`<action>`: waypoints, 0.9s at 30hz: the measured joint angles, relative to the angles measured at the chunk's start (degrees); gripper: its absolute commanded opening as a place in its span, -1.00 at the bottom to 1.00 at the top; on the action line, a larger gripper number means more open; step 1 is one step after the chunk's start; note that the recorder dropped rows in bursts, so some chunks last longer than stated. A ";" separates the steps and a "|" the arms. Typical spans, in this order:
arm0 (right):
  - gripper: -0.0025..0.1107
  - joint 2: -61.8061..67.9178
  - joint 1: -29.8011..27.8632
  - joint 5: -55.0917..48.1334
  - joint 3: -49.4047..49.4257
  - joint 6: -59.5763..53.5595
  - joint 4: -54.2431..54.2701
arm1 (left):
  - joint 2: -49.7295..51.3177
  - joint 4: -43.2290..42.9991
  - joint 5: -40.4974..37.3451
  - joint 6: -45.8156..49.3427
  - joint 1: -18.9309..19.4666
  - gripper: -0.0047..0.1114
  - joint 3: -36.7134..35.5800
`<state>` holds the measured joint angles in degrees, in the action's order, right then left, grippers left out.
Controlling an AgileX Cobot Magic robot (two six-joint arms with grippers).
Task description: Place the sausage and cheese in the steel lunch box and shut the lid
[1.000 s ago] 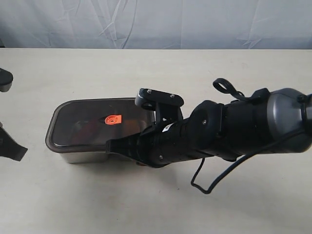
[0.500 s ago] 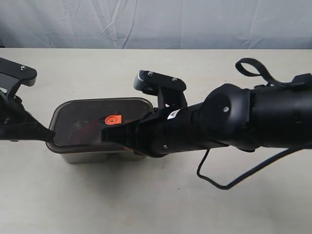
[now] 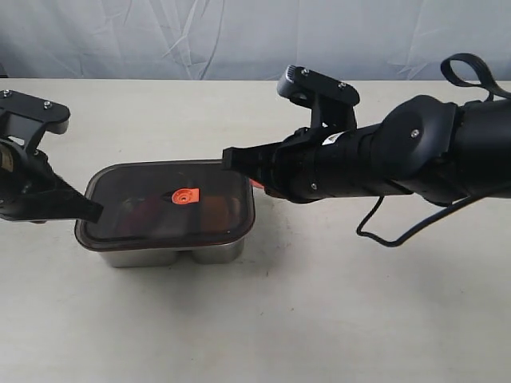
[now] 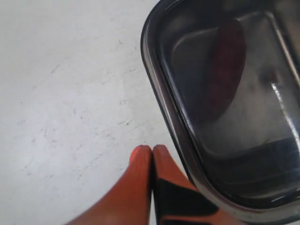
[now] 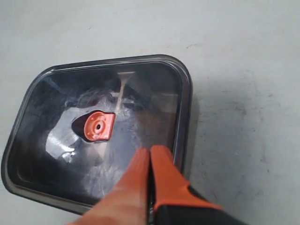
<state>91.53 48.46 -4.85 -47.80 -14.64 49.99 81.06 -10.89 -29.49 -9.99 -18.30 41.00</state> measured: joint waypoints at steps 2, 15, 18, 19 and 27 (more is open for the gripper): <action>-0.96 0.13 -0.11 0.00 0.00 0.00 -0.65 | 1.37 0.00 -1.16 0.00 0.00 -0.91 0.42; -0.96 6.67 -0.11 -1.19 0.00 0.00 -1.96 | 4.55 2.08 -5.92 1.04 0.00 -0.91 1.75; -0.96 6.67 -0.14 -0.13 0.00 0.00 -2.66 | 4.55 4.85 -6.28 3.45 0.00 -0.91 1.75; -0.96 6.67 -0.26 0.10 0.00 0.00 -2.78 | 4.55 6.08 -6.26 4.43 0.00 -0.91 1.75; -0.96 6.67 -3.55 -2.13 0.00 0.00 -4.06 | 4.55 8.52 -7.13 7.46 0.00 -0.91 2.30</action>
<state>98.20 44.91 -6.98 -47.80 -14.64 45.93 85.61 -2.36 -36.63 -2.54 -18.30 43.30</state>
